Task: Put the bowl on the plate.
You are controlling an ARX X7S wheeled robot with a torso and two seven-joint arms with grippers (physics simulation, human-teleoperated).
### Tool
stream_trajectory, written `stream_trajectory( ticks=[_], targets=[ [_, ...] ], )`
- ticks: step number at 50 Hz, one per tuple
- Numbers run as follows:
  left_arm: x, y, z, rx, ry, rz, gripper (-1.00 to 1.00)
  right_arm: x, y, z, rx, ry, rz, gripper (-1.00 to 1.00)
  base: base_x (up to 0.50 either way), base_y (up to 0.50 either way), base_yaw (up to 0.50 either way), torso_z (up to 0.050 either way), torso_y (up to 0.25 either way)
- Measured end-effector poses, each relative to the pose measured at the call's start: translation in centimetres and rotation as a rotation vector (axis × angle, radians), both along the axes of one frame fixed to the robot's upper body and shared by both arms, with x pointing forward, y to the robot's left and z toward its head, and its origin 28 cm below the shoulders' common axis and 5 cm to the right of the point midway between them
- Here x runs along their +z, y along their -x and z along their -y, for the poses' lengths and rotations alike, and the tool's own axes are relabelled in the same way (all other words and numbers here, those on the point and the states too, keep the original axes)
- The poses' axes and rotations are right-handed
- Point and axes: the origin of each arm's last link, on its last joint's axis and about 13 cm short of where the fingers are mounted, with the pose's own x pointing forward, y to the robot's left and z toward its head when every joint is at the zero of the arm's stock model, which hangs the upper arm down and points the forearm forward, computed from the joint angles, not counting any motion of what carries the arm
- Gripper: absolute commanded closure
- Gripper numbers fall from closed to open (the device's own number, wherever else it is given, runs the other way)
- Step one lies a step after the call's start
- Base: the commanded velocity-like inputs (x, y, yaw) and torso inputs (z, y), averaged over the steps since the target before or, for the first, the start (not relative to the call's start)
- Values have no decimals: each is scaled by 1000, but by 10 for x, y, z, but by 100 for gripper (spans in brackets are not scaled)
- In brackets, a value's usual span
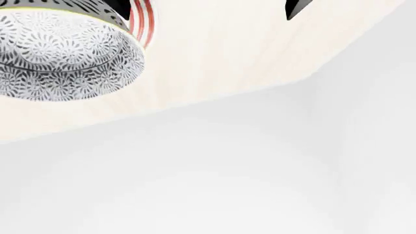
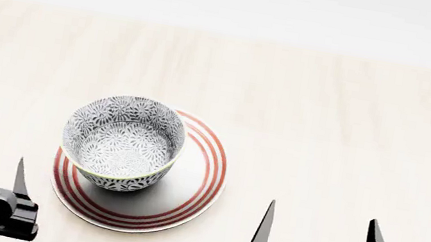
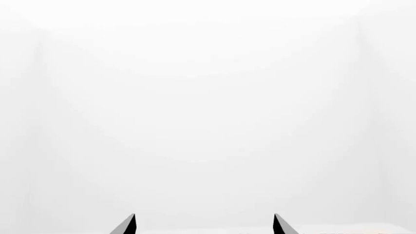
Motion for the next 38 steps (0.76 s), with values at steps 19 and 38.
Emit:
stream_trajectory(
  ticks=[19,38],
  targets=[
    [-14,46,2,93,124,287,-100,-10,-4,-1,-9,14,-26,-100,0,0,0,0,0],
    [9,51,-18,269,92,623,-100,-12,-6,0,-25,18,-28,-100,0,0,0,0,0]
  ],
)
